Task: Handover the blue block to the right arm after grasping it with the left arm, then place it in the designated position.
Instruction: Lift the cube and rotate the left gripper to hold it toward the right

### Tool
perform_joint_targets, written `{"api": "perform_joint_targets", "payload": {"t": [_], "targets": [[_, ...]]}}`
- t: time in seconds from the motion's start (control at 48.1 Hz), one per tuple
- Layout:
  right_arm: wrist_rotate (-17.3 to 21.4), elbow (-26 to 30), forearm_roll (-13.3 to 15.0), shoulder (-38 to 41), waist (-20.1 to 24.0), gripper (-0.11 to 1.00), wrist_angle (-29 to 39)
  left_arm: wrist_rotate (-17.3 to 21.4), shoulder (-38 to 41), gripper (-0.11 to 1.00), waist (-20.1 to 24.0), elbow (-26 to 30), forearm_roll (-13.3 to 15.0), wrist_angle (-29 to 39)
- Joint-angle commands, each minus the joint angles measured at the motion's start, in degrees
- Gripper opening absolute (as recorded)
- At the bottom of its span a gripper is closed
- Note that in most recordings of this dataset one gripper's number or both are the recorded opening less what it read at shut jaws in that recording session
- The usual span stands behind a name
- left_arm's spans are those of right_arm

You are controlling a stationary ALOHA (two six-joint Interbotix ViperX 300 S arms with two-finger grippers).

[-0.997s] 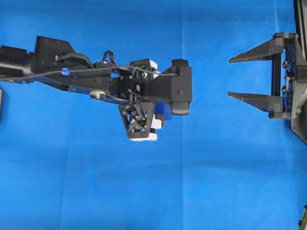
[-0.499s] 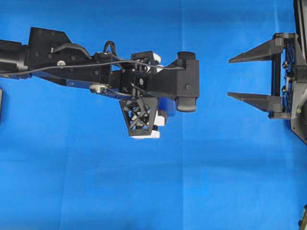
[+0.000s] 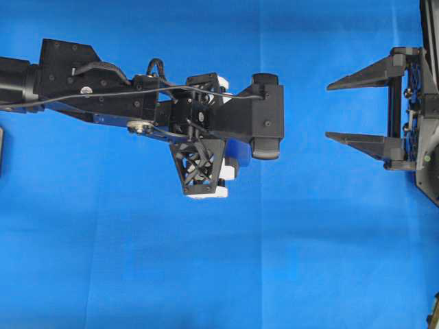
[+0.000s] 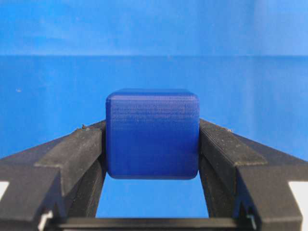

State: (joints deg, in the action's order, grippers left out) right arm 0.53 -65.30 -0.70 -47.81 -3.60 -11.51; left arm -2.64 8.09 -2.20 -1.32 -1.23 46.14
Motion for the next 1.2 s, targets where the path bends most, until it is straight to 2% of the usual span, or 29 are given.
{"api": "perform_joint_targets", "payload": {"t": [0.0, 0.706, 0.956, 1.184], "targets": [[-0.1, 1.2, -0.2, 0.4, -0.2, 0.97, -0.2, 0.0, -2.6, 0.49, 0.2, 0.7, -0.2, -0.3], [0.0, 1.2, -0.2, 0.4, -0.2, 0.97, -0.2, -0.1, -3.3, 0.49, 0.2, 0.1, -0.2, -1.6], [0.0, 1.3, -0.2, 0.2, -0.2, 0.97, -0.2, -0.2, -8.7, 0.49, 0.6, -7.3, -0.3, -12.0], [-0.1, 1.4, -0.2, 0.2, -0.2, 0.97, -0.4, -0.2, -14.9, 0.49, 1.0, -18.1, -0.3, -29.9]]}}
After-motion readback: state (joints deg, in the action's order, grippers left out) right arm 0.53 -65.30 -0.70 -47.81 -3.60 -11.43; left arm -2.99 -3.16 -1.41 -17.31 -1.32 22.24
